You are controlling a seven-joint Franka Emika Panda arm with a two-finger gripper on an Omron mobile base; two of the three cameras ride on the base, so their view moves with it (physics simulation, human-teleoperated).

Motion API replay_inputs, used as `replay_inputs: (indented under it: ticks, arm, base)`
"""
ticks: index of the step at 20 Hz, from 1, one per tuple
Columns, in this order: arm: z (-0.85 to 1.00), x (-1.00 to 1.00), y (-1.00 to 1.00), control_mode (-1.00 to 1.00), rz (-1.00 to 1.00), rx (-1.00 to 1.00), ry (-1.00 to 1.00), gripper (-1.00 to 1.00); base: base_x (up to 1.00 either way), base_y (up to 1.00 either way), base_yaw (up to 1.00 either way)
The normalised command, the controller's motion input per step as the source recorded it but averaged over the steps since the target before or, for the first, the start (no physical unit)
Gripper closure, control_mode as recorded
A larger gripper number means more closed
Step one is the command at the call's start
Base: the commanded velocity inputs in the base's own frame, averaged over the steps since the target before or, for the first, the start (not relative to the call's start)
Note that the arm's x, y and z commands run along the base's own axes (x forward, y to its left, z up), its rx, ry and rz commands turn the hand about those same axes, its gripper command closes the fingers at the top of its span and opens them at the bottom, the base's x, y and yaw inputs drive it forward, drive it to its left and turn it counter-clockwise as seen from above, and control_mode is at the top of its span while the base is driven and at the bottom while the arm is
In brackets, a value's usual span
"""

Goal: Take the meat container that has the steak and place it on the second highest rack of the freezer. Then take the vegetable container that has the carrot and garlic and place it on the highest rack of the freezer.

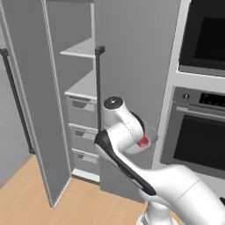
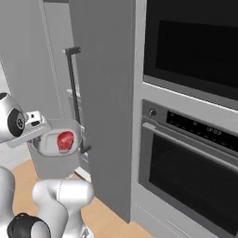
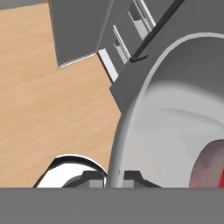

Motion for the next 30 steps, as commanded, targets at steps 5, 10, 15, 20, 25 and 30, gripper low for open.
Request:
replay_inputs:
  ticks: [5,10,15,20,25,30]
  arm:
    - [0.0,0.0,0.0,1.0,0.0,0.0,0.0,1.0]
    - [0.0,0.0,0.0,1.0,0.0,0.0,0.0,1.0]
    - [0.0,0.0,0.0,1.0,0.0,0.0,0.0,1.0]
    - [0.0,0.0,0.0,1.0,0.0,0.0,0.0,1.0]
    - [0.0,0.0,0.0,1.0,0.0,0.0,0.0,1.0]
    - [0.0,0.0,0.0,1.0,0.0,0.0,0.0,1.0]
  base:
    - [-0.01,0.45,-0.4]
    - [-0.25,0.57,-0.35]
    - [-0.31,0.57,-0.32]
    - [-0.13,0.7,-0.16]
    - [0.08,0.56,-0.06]
    - [0.2,0.32,-0.06]
